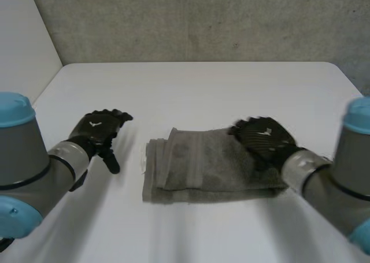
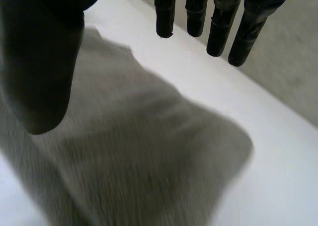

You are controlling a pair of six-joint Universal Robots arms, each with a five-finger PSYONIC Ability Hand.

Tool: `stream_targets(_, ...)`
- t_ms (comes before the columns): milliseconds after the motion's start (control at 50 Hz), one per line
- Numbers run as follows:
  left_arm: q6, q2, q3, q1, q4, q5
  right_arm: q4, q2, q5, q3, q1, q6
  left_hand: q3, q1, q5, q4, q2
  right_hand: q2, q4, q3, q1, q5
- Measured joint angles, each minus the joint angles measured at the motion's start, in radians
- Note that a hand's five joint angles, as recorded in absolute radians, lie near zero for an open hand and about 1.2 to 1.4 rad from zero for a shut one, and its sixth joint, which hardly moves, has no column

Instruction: Fold the towel.

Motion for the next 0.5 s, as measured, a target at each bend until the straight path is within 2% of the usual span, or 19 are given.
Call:
stream_targets(120,0.004,-0.014,0.003,-0.094,0.004,-0.002,-0.058,-0.010,-0.044,0.129,-0.144,-0.014,0.002,0.000,0.000,0.000,0.000,0.005,0.002,0.005,0.016,0.005)
stream_targets(160,0.004,-0.022,0.005,-0.118,0.007,-0.004,-0.082,-0.007,-0.050,0.158,-0.170,-0.023,0.002,0.000,0.000,0.000,0.000,0.103,0.095,0.110,0.121,0.108)
stream_targets(200,0.005,-0.031,0.006,-0.144,0.013,-0.009,-0.118,0.004,-0.054,0.190,-0.199,-0.041,0.002,0.000,0.000,0.000,0.000,0.429,0.407,0.430,0.436,0.432)
stream_targets(220,0.005,-0.034,0.006,-0.149,0.015,-0.010,-0.128,0.008,-0.053,0.196,-0.205,-0.047,0.002,0.000,0.000,0.000,0.000,0.519,0.475,0.518,0.524,0.513)
stream_targets(280,0.005,-0.038,0.006,-0.166,0.025,-0.020,-0.166,0.030,-0.047,0.213,-0.227,-0.085,0.002,0.000,0.000,0.000,0.000,0.988,0.958,0.979,0.966,0.978)
stream_targets(300,0.005,-0.038,0.006,-0.167,0.026,-0.022,-0.171,0.032,-0.046,0.214,-0.229,-0.092,0.002,0.000,0.000,0.000,0.000,1.033,1.004,1.025,0.989,1.021)
stream_targets(320,0.005,-0.036,0.006,-0.168,0.028,-0.025,-0.178,0.037,-0.040,0.212,-0.232,-0.107,0.002,0.000,0.000,0.000,0.000,1.073,1.067,1.088,1.020,1.079)
stream_targets(420,0.003,-0.017,0.011,-0.163,0.030,-0.033,-0.193,0.035,-0.002,0.165,-0.214,-0.156,-0.001,0.000,0.000,0.000,-0.002,1.073,1.079,1.099,1.037,1.087)
stream_targets(500,0.000,0.020,0.031,-0.152,0.028,-0.035,-0.190,0.028,0.025,0.064,-0.093,-0.173,-0.001,0.000,0.000,0.000,-0.002,1.073,1.079,1.099,1.059,1.092)
